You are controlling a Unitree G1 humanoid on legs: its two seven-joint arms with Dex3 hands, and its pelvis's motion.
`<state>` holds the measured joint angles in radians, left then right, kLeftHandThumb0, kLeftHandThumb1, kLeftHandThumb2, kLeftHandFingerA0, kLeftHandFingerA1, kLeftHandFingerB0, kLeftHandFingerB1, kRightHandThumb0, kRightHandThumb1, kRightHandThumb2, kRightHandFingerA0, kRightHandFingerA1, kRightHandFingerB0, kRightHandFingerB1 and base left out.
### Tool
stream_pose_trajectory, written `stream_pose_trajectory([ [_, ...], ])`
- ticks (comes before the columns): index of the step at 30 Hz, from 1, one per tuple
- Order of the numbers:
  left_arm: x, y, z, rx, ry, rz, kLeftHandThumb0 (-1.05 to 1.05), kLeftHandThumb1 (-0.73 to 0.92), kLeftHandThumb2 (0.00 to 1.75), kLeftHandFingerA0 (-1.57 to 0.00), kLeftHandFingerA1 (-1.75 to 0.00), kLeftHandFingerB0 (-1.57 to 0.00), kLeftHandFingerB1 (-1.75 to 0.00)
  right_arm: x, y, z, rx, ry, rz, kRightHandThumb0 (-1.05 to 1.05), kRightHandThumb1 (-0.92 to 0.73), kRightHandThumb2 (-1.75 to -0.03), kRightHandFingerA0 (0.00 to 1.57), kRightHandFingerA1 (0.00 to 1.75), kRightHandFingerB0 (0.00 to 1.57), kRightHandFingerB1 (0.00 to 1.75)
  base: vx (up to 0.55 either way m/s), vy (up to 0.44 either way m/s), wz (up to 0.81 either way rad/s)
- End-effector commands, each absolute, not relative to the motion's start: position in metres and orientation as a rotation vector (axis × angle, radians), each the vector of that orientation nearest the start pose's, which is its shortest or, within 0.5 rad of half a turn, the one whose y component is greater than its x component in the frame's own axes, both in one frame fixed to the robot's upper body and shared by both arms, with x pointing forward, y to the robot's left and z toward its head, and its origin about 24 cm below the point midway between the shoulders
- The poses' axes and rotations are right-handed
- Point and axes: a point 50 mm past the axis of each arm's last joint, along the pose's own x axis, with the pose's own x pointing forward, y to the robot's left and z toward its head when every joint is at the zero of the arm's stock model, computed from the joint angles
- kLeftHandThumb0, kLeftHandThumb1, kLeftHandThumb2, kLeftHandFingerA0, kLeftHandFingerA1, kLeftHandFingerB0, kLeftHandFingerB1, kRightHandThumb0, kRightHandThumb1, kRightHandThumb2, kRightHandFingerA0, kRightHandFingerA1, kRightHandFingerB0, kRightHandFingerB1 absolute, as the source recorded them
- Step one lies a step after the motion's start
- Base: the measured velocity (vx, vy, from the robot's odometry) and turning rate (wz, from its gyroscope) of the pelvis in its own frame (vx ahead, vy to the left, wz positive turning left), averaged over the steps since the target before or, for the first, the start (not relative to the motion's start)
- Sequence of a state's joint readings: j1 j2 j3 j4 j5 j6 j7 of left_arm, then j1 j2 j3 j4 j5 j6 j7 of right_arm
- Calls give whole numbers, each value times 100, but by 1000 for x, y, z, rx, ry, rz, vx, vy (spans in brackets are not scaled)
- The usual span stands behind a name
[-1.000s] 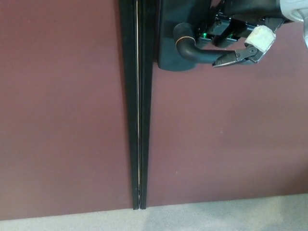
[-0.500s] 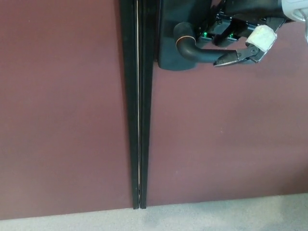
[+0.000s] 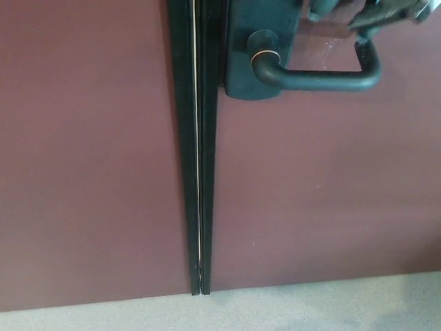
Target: The robot walks towards the door handle and put its right hand on it and twist the handle
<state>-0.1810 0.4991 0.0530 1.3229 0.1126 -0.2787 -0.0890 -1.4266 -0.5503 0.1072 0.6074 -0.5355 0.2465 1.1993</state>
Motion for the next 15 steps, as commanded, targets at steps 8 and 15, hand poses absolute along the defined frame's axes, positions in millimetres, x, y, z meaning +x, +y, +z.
stream_pose_trajectory([
  [8,148,336,-100,453,966,89,-44,33,51,-77,-66,-72,-65,305,-195,492,-916,-323,451,-28,-48,-54,81,53,68,46,0,0,0],
  [15,146,340,-99,461,983,99,-43,33,51,-76,-66,-71,-65,268,-258,492,-831,-365,382,-37,-38,-79,75,69,52,57,3,-1,1],
])
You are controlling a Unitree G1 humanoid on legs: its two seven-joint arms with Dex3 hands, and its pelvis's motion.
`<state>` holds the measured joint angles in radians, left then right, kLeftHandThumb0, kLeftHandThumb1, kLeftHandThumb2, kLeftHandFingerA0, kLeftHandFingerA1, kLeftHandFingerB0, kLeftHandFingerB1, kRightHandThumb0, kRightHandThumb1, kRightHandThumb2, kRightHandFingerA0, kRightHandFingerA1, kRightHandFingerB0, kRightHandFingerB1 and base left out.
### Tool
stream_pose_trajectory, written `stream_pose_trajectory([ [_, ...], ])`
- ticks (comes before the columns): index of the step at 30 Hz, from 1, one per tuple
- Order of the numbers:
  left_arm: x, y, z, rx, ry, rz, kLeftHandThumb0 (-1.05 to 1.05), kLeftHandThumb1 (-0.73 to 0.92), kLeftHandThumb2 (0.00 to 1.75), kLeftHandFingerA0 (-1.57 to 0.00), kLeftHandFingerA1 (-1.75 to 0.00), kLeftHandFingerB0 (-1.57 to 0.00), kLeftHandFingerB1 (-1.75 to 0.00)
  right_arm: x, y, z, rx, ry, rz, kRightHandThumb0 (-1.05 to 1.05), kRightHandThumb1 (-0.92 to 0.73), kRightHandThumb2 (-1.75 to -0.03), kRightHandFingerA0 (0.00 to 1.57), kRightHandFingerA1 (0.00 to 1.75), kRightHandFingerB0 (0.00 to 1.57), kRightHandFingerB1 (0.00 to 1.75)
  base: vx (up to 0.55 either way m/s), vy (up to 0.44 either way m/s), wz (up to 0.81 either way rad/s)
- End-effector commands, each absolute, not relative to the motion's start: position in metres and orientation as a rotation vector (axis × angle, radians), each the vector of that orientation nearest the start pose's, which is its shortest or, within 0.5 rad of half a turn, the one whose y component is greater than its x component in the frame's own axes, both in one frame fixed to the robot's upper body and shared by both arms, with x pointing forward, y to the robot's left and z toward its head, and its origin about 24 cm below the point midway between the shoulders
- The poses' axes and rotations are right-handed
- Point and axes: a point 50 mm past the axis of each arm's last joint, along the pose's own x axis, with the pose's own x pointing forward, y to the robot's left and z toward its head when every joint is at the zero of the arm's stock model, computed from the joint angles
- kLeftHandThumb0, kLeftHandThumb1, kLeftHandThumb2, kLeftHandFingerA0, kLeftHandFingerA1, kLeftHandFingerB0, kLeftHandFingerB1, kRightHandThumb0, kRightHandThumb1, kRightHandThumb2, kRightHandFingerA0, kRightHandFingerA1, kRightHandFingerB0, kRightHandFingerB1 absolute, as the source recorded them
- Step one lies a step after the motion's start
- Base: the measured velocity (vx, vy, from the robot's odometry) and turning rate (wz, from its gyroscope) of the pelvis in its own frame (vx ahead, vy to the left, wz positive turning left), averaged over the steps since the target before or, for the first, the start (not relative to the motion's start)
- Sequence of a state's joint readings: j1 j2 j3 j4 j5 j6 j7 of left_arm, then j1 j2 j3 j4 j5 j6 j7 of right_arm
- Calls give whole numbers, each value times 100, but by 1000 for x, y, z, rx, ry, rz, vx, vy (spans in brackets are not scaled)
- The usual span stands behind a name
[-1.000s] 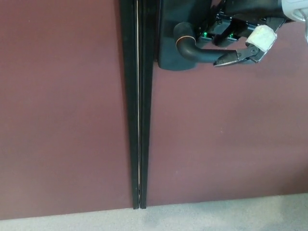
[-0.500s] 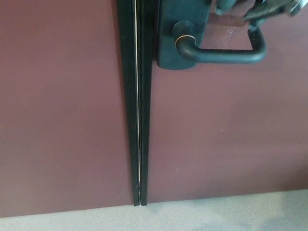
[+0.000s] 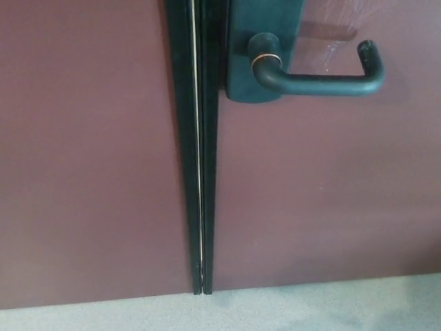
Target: The robot walks towards the door handle and put its right hand on it and twist the handle
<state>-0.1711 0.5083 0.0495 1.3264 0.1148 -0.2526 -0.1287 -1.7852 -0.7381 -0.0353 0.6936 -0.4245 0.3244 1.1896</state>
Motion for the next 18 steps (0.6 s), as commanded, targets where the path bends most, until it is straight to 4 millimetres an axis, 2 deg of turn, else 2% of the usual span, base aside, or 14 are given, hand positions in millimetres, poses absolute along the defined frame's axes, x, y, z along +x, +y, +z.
stream_pose_trajectory([
  [1,146,340,-99,458,984,100,-43,34,51,-77,-66,-71,-65,262,-266,490,-829,-370,376,-38,-39,-79,76,69,52,57,15,-4,12],
  [3,146,341,-99,458,985,98,-43,33,51,-78,-67,-71,-65,251,-280,484,-825,-374,374,-39,-39,-79,76,70,52,57,6,-2,5],
  [5,149,339,-98,458,978,90,-43,33,51,-76,-66,-71,-65,225,-313,466,-817,-362,316,-41,-38,-78,76,69,52,56,0,0,0],
  [8,151,337,-99,451,979,84,-42,33,50,-74,-65,-71,-65,204,-334,447,-798,-333,276,-41,-38,-77,75,68,52,56,0,0,0],
  [9,152,336,-100,450,979,80,-42,33,50,-74,-65,-71,-65,202,-334,447,-800,-333,273,-41,-38,-77,75,68,52,56,0,0,0],
  [10,153,335,-99,445,975,79,-45,30,52,-79,-70,-71,-66,189,-352,431,-776,-315,269,-40,-37,-77,75,69,52,57,0,0,0],
  [11,153,335,-100,447,977,77,-45,25,67,-74,-73,-68,-70,180,-360,422,-764,-299,256,-40,-37,-77,74,69,52,57,0,0,0],
  [12,153,335,-100,445,979,77,-42,33,51,-76,-67,-69,-65,171,-369,410,-747,-278,236,-40,-37,-77,73,69,52,58,0,0,0],
  [15,154,335,-99,430,976,86,-42,33,51,-77,-68,-68,-65,153,-382,383,-706,-224,194,-40,-36,-77,67,67,50,57,0,0,0],
  [16,155,336,-99,421,973,90,-42,33,51,-77,-68,-67,-65,148,-387,369,-678,-197,171,-41,-37,-76,64,66,48,55,0,0,0],
  [17,155,336,-99,419,972,91,-42,33,51,-76,-68,-66,-65,147,-389,361,-668,-185,160,-37,-48,-54,63,53,58,46,0,0,0],
  [18,156,335,-98,418,968,92,-42,33,51,-74,-68,-66,-64,146,-393,339,-637,-154,131,-44,-37,-74,53,60,47,53,0,0,0],
])
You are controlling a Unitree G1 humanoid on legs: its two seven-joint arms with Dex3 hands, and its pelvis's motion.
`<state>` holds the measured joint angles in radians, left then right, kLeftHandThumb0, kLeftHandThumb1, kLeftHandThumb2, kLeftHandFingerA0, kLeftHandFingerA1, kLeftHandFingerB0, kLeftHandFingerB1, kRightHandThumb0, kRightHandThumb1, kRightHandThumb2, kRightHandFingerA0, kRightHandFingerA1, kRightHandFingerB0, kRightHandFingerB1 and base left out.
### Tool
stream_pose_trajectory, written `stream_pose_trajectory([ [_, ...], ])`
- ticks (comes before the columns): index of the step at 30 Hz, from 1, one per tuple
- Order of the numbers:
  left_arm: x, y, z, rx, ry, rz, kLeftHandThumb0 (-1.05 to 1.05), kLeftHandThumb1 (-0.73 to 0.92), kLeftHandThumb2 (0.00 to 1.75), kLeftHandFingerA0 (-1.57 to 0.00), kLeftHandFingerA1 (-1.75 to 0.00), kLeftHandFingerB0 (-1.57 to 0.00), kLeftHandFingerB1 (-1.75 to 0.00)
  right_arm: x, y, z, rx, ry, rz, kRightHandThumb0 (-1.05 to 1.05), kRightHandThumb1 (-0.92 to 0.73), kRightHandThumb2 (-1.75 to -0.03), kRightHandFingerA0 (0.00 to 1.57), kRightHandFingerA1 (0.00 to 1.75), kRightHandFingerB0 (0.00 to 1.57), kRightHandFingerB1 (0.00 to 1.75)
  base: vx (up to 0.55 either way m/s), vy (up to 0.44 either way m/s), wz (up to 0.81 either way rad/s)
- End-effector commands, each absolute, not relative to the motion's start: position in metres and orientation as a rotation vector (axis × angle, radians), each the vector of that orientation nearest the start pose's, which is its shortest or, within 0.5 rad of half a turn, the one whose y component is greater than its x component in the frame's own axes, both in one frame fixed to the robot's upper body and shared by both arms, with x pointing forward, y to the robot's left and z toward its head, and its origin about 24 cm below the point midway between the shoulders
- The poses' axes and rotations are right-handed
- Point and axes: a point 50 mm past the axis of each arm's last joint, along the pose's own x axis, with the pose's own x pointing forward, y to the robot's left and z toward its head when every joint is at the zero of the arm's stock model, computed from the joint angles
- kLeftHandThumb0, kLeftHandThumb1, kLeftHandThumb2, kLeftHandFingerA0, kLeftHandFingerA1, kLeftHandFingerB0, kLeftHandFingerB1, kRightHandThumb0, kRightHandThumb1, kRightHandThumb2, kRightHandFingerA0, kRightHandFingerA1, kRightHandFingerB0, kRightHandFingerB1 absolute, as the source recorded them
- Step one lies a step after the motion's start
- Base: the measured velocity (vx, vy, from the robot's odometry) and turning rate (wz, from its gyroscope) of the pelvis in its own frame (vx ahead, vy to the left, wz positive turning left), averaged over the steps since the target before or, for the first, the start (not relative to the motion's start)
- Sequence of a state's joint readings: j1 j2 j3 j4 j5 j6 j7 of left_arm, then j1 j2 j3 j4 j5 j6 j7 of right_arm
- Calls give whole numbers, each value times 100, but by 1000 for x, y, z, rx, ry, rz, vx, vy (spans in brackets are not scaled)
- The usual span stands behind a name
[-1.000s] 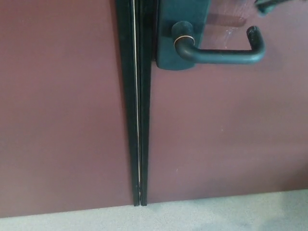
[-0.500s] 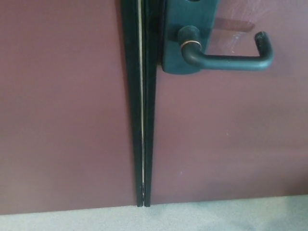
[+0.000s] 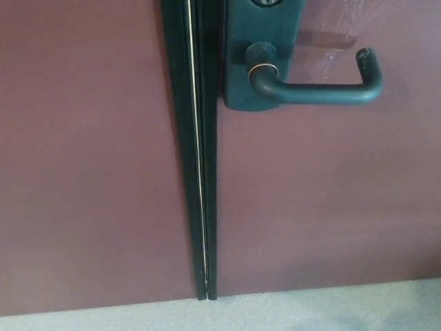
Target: The robot walks towards the door handle and put its right hand on it and twist the handle
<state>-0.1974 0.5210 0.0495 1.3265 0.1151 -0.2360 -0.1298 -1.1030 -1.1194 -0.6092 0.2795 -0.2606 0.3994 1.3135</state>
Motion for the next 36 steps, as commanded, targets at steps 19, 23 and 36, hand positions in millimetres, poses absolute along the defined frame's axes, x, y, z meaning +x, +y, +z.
stream_pose_trajectory([
  [19,130,329,-110,422,988,81,-65,34,79,-52,-69,-40,-64,146,-349,-8,-468,670,-12,-32,-47,-99,1,49,0,45,0,0,0],
  [23,140,328,-107,410,963,89,-67,35,80,-52,-69,-39,-64,162,-332,-57,-477,857,8,-34,-45,-99,1,49,0,46,0,0,0],
  [36,147,328,-105,414,971,87,-68,46,55,-53,-66,-40,-61,128,-285,-131,-565,1173,-53,-70,-55,-89,0,17,5,22,0,0,0],
])
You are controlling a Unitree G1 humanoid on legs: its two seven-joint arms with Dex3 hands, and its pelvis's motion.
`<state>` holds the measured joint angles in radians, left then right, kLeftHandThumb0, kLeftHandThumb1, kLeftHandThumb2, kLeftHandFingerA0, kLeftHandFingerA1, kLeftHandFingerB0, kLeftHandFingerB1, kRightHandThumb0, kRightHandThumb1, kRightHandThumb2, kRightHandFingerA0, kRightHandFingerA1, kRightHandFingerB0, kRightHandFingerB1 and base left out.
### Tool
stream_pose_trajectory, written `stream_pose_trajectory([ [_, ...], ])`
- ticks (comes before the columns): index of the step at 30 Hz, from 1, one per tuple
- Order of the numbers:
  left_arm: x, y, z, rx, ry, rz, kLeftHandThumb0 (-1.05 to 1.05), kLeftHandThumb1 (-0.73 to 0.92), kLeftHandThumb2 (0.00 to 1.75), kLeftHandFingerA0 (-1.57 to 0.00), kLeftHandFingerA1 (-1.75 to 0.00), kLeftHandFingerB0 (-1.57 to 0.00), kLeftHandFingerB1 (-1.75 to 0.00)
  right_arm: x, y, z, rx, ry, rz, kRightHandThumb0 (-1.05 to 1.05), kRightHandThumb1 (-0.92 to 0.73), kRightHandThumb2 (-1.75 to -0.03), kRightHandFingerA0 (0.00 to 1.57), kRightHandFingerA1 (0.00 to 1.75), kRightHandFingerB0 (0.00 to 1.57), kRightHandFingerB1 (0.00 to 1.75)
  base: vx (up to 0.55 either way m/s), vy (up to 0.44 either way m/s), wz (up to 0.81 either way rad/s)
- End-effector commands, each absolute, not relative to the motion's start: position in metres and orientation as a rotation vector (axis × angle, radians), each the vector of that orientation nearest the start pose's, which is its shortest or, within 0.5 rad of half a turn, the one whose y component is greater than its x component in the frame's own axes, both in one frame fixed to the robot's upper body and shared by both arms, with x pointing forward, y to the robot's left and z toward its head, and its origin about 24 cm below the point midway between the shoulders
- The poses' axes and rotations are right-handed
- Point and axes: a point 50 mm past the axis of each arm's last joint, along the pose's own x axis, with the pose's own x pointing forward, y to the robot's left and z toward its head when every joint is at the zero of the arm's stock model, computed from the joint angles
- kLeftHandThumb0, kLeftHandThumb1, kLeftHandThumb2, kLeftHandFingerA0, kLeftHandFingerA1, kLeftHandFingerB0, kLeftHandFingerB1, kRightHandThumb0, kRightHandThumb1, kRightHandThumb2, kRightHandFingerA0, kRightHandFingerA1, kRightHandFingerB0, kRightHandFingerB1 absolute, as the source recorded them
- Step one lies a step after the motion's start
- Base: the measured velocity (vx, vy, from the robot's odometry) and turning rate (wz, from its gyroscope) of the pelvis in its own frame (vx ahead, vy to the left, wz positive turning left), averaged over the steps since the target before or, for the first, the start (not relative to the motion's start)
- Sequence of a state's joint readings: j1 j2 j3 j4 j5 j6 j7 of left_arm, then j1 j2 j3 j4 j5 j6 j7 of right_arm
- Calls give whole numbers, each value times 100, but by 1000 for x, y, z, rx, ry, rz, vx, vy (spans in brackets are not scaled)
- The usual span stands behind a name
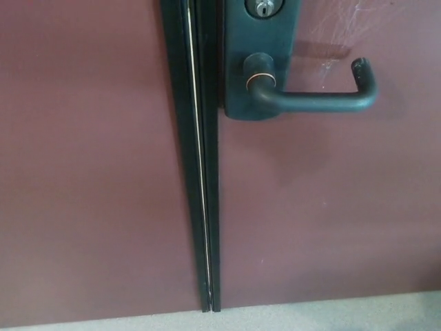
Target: The robot walks towards the door handle and put its right hand on it and twist the handle
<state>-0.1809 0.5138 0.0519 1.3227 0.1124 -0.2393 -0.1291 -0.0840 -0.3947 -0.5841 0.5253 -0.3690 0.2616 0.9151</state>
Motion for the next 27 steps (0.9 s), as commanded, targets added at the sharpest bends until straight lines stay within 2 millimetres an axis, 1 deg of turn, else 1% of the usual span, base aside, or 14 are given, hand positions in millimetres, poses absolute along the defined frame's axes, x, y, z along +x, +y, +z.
stream_pose_trajectory([
  [1,147,328,-105,412,971,86,-68,46,55,-53,-66,-40,-61,124,-285,-133,-583,1187,-43,-70,-55,-89,0,17,5,22,0,0,0],
  [4,145,328,-106,404,974,87,-67,45,55,-53,-66,-40,-61,114,-287,-136,-615,1214,-33,-69,-55,-88,0,15,1,18,0,0,0],
  [6,144,327,-107,411,974,78,-66,46,55,-53,-65,-40,-60,104,-290,-138,-639,1235,-29,-73,-58,-91,0,12,0,16,0,0,0],
  [11,144,327,-107,420,978,69,-66,45,55,-54,-65,-41,-60,103,-293,-139,-649,1239,-49,-74,-58,-90,0,11,1,17,0,0,0],
  [12,144,327,-107,423,980,68,-66,34,79,-51,-69,-38,-63,103,-293,-138,-650,1238,-59,-74,-58,-90,0,11,1,17,0,0,0],
  [15,143,328,-107,422,981,69,-66,34,79,-51,-69,-38,-63,103,-293,-139,-654,1233,-65,-74,-58,-90,0,11,1,17,0,0,0],
  [17,142,328,-107,422,984,64,-66,33,78,-51,-68,-40,-64,103,-292,-139,-646,1220,-70,-74,-58,-90,0,11,1,17,0,0,0],
  [18,141,328,-107,420,984,69,-66,45,55,-54,-65,-42,-60,102,-291,-140,-652,1209,-64,-73,-58,-90,0,12,1,17,0,0,0],
  [24,143,329,-106,429,982,69,-65,45,55,-54,-66,-43,-61,103,-290,-140,-676,1193,-74,-73,-58,-90,0,12,1,17,0,0,0],
  [25,144,329,-106,432,982,68,-64,33,78,-52,-69,-41,-64,104,-290,-140,-682,1186,-77,-73,-58,-90,0,12,1,17,0,0,0],
  [27,145,329,-106,450,983,64,-63,33,77,-53,-69,-42,-64,104,-290,-140,-683,1182,-79,-73,-58,-90,0,12,1,17,0,0,0],
])
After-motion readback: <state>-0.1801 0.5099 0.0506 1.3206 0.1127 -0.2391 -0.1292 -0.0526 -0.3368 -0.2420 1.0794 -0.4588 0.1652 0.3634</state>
